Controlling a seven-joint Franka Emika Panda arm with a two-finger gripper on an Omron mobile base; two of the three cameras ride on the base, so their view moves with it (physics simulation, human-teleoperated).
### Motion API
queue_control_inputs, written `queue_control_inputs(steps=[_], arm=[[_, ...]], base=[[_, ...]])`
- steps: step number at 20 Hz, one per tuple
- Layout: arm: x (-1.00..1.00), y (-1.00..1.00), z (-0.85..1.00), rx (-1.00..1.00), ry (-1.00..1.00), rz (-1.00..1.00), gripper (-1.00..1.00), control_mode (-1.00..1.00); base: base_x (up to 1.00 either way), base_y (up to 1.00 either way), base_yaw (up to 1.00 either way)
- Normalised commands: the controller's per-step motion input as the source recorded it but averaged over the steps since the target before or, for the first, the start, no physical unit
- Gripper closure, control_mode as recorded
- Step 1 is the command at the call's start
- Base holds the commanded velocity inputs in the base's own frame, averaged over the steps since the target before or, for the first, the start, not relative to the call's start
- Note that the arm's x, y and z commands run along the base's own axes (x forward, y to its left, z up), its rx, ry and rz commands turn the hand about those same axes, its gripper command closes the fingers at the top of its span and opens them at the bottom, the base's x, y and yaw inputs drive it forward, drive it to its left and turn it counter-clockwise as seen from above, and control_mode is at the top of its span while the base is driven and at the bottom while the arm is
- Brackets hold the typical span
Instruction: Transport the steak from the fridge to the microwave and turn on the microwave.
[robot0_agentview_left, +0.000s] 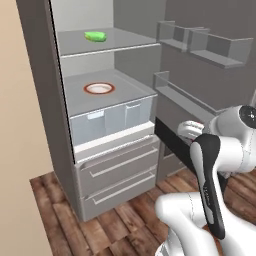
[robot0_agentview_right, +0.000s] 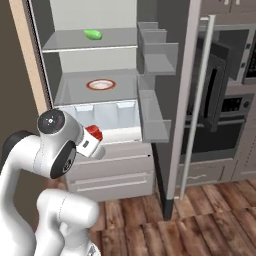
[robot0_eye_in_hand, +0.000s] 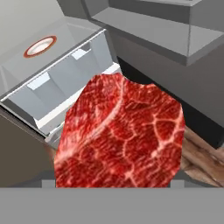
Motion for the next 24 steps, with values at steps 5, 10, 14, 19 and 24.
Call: queue_control_inputs(steps=[5, 10, 14, 19, 24], arm=[[0.0, 0.0, 0.0, 0.0, 0.0, 0.0, 1.0, 1.0], [0.0, 0.0, 0.0, 0.0, 0.0, 0.0, 1.0, 1.0], [0.0, 0.0, 0.0, 0.0, 0.0, 0.0, 1.0, 1.0], [0.0, 0.0, 0.0, 0.0, 0.0, 0.0, 1.0, 1.0], [0.0, 0.0, 0.0, 0.0, 0.0, 0.0, 1.0, 1.0]], base=[[-0.53, 0.15, -0.23], [-0.54, 0.14, -0.22], [-0.45, 0.05, -0.23], [-0.33, 0.0, -0.26], [-0.33, 0.0, -0.29]])
